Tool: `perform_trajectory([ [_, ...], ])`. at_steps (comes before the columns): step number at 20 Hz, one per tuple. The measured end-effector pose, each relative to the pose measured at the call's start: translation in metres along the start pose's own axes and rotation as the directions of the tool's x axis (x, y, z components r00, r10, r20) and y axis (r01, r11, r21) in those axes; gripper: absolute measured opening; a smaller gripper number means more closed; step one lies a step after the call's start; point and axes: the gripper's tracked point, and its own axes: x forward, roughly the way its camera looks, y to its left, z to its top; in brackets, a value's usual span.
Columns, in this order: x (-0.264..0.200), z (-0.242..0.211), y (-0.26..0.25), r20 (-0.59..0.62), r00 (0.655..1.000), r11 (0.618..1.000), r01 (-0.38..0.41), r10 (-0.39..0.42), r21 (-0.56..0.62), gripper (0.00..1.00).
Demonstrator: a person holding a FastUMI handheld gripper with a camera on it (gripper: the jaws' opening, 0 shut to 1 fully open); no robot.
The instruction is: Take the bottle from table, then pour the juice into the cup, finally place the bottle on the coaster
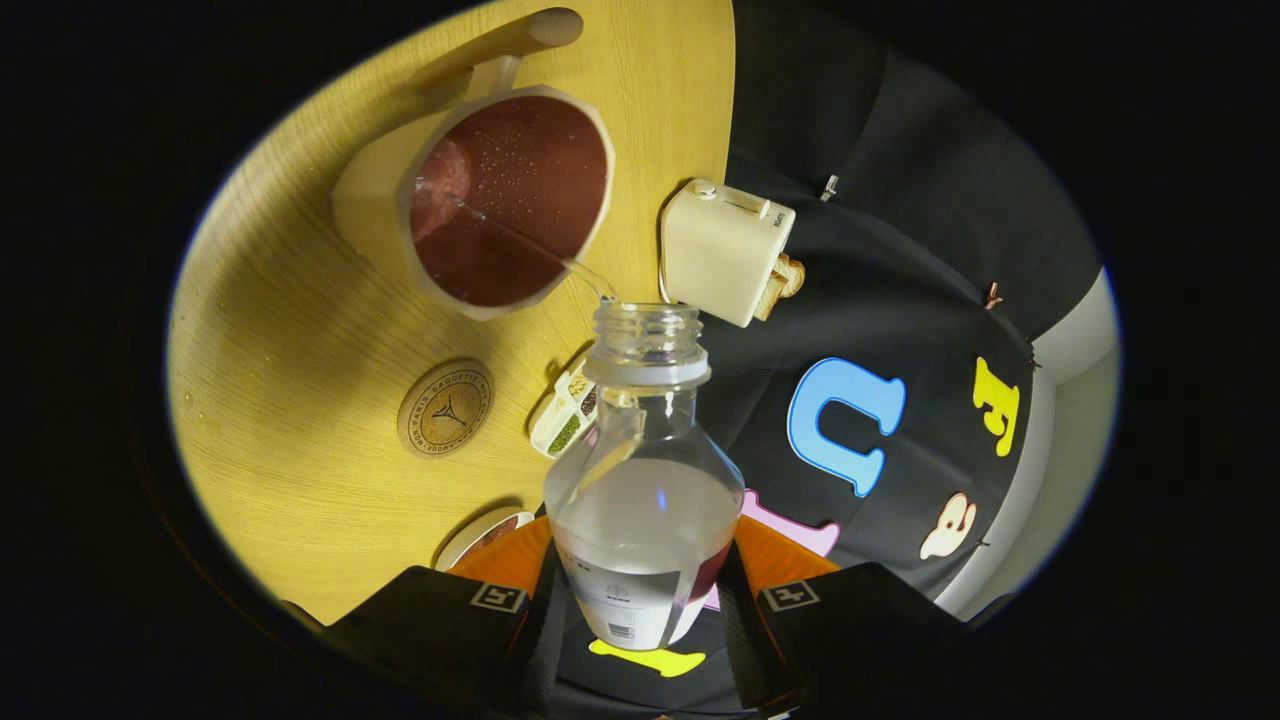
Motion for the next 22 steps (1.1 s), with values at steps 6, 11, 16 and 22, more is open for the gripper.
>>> perform_trajectory([
  [6, 0.003, 0.005, -0.008, 0.023, 1.000, 0.998, 0.005, -0.004, -0.055, 0.70],
  [11, 0.005, 0.009, -0.015, 0.023, 0.999, 0.994, 0.026, -0.024, -0.107, 0.70],
  [16, 0.005, 0.020, -0.019, 0.053, 0.998, 0.985, 0.042, -0.034, -0.168, 0.70],
  [22, 0.009, 0.023, -0.026, 0.082, 0.996, 0.964, 0.052, -0.032, -0.261, 0.70],
])
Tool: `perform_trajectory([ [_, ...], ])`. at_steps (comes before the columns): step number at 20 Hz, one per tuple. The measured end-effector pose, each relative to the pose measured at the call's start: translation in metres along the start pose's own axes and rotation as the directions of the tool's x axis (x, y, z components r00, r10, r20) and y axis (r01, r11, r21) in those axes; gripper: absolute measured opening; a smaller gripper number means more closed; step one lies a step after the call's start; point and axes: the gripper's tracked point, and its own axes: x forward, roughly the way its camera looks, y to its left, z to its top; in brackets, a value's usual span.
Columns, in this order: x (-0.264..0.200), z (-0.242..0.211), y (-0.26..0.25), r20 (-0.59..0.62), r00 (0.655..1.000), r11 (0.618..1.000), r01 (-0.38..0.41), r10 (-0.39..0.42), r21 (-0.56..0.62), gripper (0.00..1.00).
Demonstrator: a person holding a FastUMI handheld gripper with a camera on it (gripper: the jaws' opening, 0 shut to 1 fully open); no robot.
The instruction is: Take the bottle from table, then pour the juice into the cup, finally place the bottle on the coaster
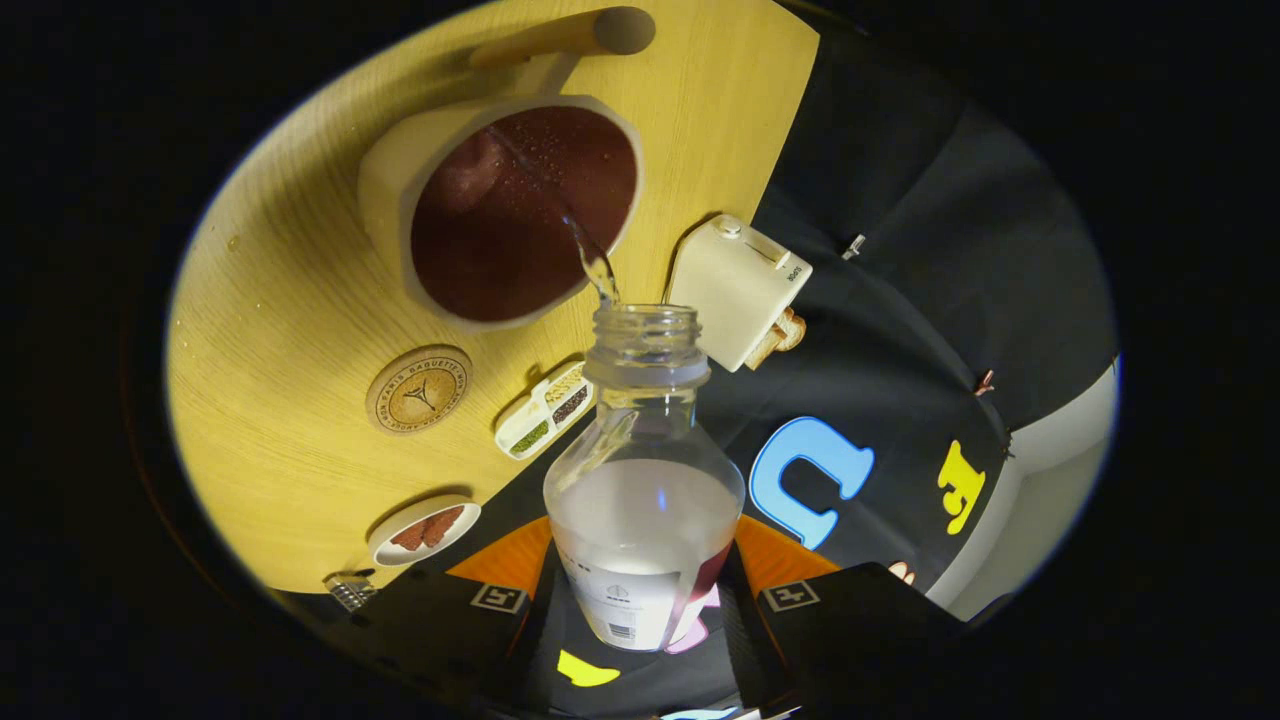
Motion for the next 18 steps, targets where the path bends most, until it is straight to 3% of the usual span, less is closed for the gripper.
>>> perform_trajectory([
  [7, 0.001, 0.003, -0.014, 0.035, 0.999, 0.998, 0.026, -0.024, -0.065, 0.70],
  [18, 0.002, 0.005, -0.011, 0.034, 0.999, 0.995, -0.006, 0.010, -0.102, 0.70],
])
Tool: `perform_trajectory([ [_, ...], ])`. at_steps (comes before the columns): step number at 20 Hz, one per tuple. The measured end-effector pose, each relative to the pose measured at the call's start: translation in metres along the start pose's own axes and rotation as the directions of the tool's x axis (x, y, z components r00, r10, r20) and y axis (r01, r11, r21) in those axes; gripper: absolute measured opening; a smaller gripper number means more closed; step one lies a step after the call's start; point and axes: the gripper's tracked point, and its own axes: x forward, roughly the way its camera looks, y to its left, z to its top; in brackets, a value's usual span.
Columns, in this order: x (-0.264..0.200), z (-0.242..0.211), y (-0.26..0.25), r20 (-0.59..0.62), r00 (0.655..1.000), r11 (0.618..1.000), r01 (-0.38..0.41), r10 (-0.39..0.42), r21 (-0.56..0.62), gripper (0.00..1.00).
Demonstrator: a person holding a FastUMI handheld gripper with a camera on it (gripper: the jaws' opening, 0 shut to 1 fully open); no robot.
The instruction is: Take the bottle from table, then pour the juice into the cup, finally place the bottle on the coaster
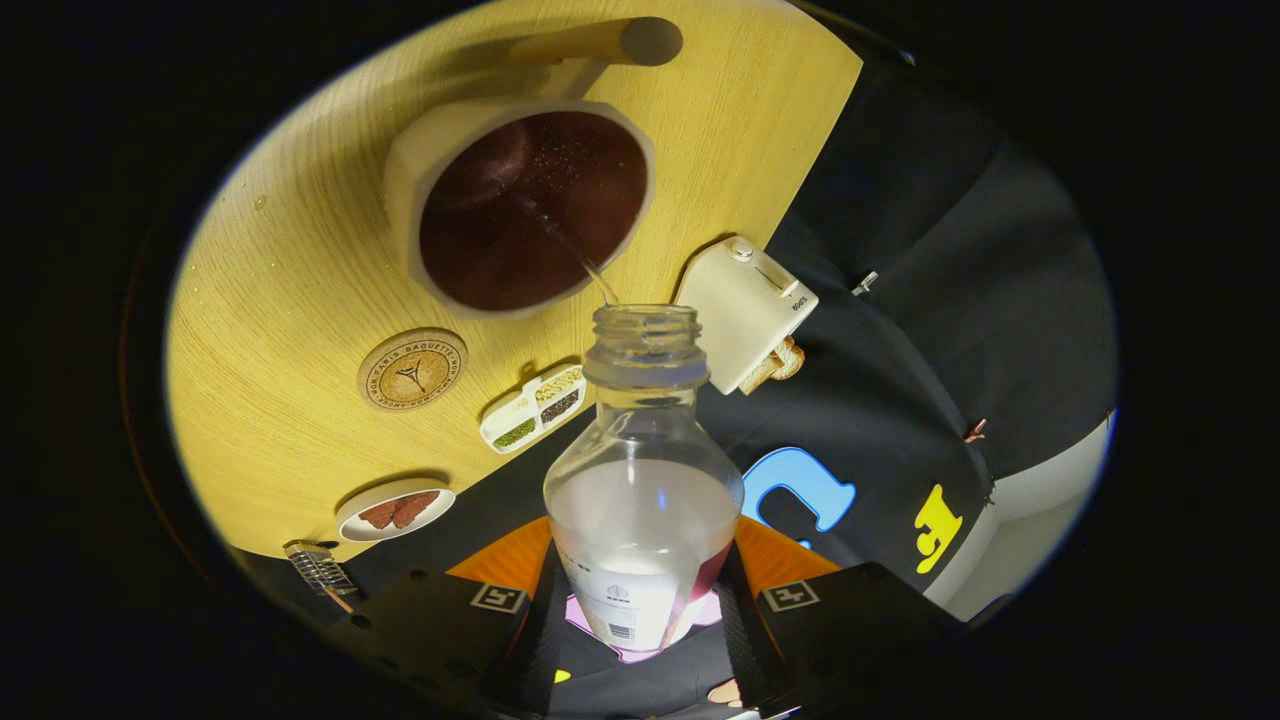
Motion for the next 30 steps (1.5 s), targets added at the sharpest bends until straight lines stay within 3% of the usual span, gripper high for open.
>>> perform_trajectory([
  [11, -0.011, 0.001, 0.004, -0.037, 0.997, 0.998, -0.066, 0.065, -0.008, 0.70],
  [22, -0.007, 0.009, 0.006, 0.002, 1.000, 0.999, -0.011, 0.011, 0.040, 0.70],
  [26, -0.007, 0.005, 0.017, 0.010, 1.000, 0.992, 0.022, -0.024, 0.128, 0.70],
  [30, -0.009, 0.000, 0.021, -0.022, 0.997, 0.950, 0.071, -0.068, 0.305, 0.70],
])
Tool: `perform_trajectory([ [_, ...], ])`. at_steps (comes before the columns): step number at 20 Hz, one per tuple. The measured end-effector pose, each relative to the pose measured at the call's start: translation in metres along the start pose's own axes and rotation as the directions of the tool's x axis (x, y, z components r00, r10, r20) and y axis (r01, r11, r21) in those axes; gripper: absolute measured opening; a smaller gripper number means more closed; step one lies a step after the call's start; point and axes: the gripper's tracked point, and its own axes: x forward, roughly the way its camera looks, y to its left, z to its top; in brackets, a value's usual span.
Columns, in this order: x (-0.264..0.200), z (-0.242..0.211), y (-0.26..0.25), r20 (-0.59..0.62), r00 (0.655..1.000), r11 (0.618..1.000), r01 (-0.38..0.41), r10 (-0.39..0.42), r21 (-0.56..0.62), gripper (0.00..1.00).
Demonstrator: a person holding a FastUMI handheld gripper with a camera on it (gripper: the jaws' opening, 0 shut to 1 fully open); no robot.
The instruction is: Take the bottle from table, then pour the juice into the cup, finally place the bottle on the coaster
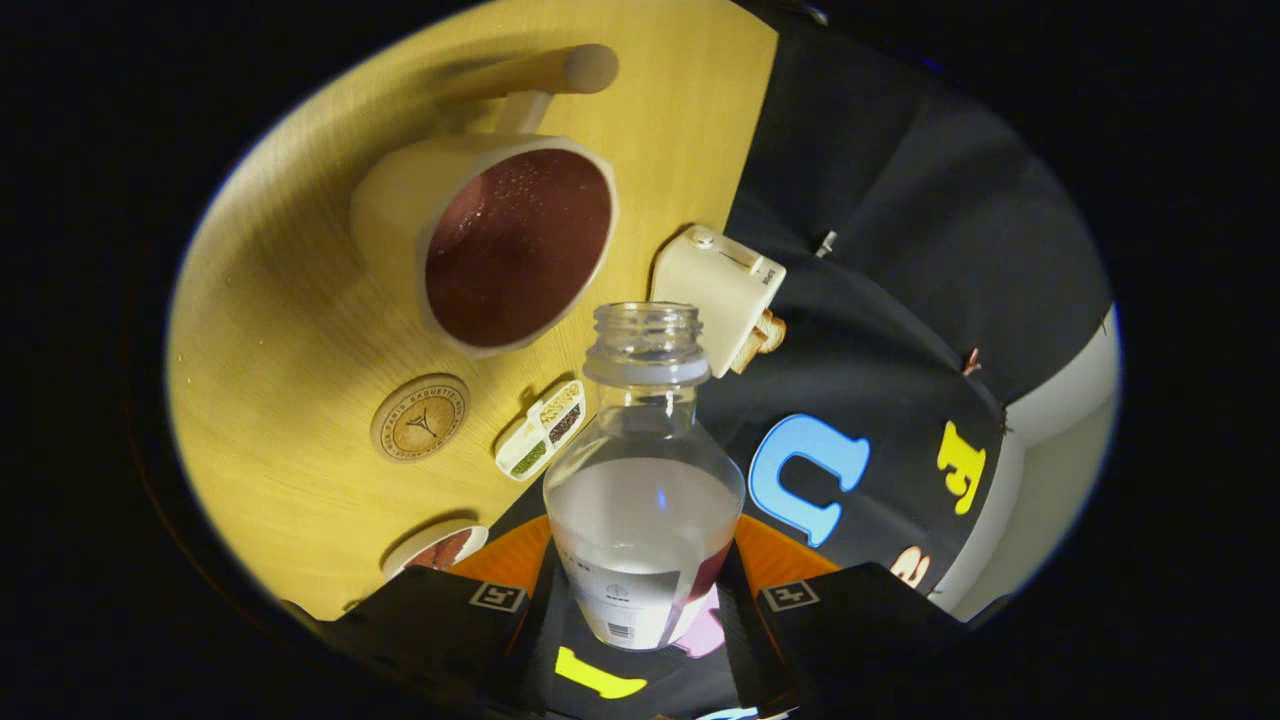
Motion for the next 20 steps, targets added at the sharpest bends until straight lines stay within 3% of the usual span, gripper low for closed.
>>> perform_trajectory([
  [4, -0.010, -0.017, 0.004, -0.062, 0.998, 0.961, 0.014, 0.003, 0.277, 0.70],
  [7, -0.022, -0.033, 0.005, -0.095, 0.995, 0.891, 0.022, 0.023, 0.453, 0.70],
  [10, -0.037, -0.066, -0.013, -0.137, 0.991, 0.791, 0.087, -0.003, 0.606, 0.70],
  [15, -0.042, -0.119, -0.027, -0.199, 0.979, 0.523, 0.147, 0.044, 0.839, 0.70],
  [18, -0.037, -0.138, -0.028, -0.190, 0.978, 0.306, 0.156, 0.083, 0.939, 0.70],
  [20, -0.032, -0.143, -0.034, -0.174, 0.983, 0.168, 0.162, 0.061, 0.972, 0.70],
])
